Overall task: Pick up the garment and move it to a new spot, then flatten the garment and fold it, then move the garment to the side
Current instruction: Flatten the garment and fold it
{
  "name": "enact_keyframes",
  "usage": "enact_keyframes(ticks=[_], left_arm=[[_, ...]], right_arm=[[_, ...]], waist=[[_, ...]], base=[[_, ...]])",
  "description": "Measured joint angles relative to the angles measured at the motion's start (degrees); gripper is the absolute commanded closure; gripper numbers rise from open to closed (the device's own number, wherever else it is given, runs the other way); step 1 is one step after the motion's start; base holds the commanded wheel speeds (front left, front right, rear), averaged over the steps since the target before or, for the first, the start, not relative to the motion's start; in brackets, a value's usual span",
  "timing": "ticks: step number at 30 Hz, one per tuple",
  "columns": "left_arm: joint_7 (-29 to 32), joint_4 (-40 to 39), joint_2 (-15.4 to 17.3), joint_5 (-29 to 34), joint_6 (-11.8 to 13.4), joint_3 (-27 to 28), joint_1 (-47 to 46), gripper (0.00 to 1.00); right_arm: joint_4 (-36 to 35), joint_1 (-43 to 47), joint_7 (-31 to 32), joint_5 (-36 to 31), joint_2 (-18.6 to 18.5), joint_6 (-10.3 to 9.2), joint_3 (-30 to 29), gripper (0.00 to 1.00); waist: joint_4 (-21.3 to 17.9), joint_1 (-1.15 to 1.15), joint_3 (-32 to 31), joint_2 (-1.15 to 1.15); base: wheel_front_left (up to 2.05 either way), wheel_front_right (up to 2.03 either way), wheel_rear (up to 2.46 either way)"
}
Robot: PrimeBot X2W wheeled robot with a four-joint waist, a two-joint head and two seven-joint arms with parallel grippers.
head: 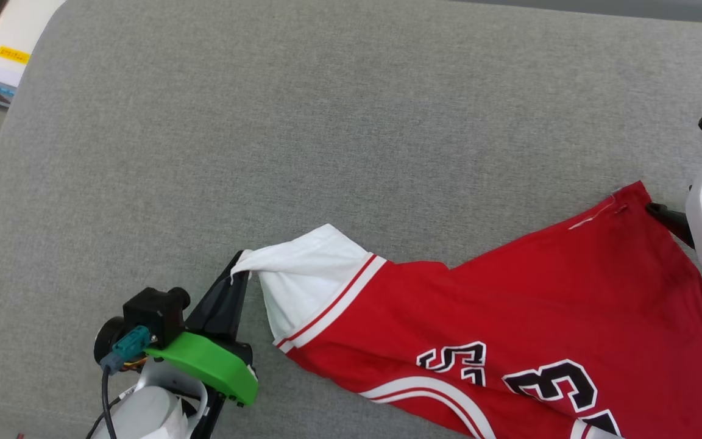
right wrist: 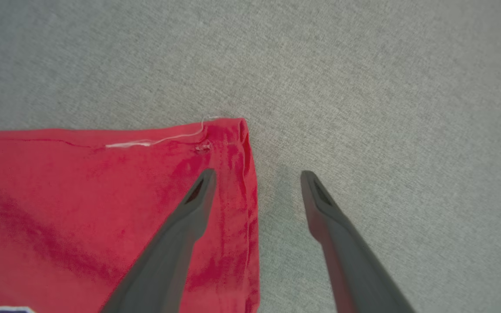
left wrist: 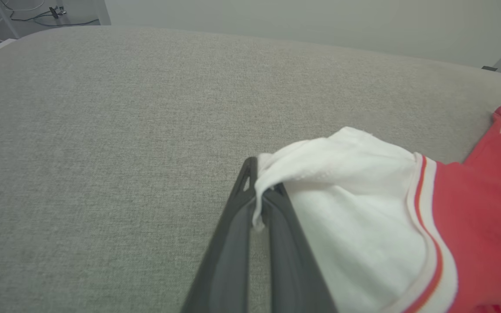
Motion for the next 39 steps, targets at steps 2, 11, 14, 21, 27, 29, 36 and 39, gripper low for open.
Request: enact_keyframes(ticks=[2,11,14,21,27,29,36,39], left_arm=[[-0.03,0.20,-0.52,0.35,-0.33,-0.29,-0.35,1.00],[-0.46,1.13,-1.41,0.57,-0.40,-0.66,-1.03,1.00],[-0.52,1.37,-1.43,0.57,-0.40,-0.48,-1.03,1.00],[-0.52,2.19,-1.00,0.77,-0.81,-0.45,-1.05,1.00],[0.10,1.54,1.07,1.02,-0.81,0.02,-1.68,1.00],[0.46,0.82,2.02,1.33,-0.81,0.58,-2.68,1.00],[2.85,-2.55,6.14,2.47,-1.20,2.67,-8.87,1.00],[3.87,-4.37,8.00,2.94,-1.32,4.35,-12.95,1.00]], right_arm=[[2.74,-1.33,-0.29,0.13,0.51,0.00,1.90,0.00],[9.83,-2.88,-1.63,1.48,-1.07,-0.02,9.99,0.55],[11.00,-3.66,-4.44,2.27,-1.29,-0.01,10.70,1.00],[12.22,-4.70,-14.46,4.34,-0.38,-0.01,12.78,1.00],[9.10,-4.70,-21.69,5.91,-0.58,-0.01,13.12,1.00],[7.89,-4.69,-23.34,6.49,-0.79,-0.01,12.65,1.00],[2.18,-4.61,-28.49,8.28,-2.66,-0.01,8.84,1.00],[-0.35,-4.61,-30.09,8.62,-3.11,-0.01,6.33,1.00]], waist=[[0.71,0.01,0.68,0.00],[3.12,0.00,2.65,0.00],[2.95,0.01,2.72,0.00],[1.95,0.01,0.50,0.00],[0.87,0.01,-3.05,0.00],[0.48,0.01,-4.26,0.00],[-1.27,0.01,-8.15,0.00],[-2.17,0.00,-9.37,0.00]], base=[[0.00,0.00,0.00],[0.00,0.00,0.00],[0.00,0.00,0.00],[0.00,0.00,0.00],[0.00,0.00,0.00],[0.00,0.00,0.00],[0.00,0.00,0.00],[0.00,0.00,0.00]])
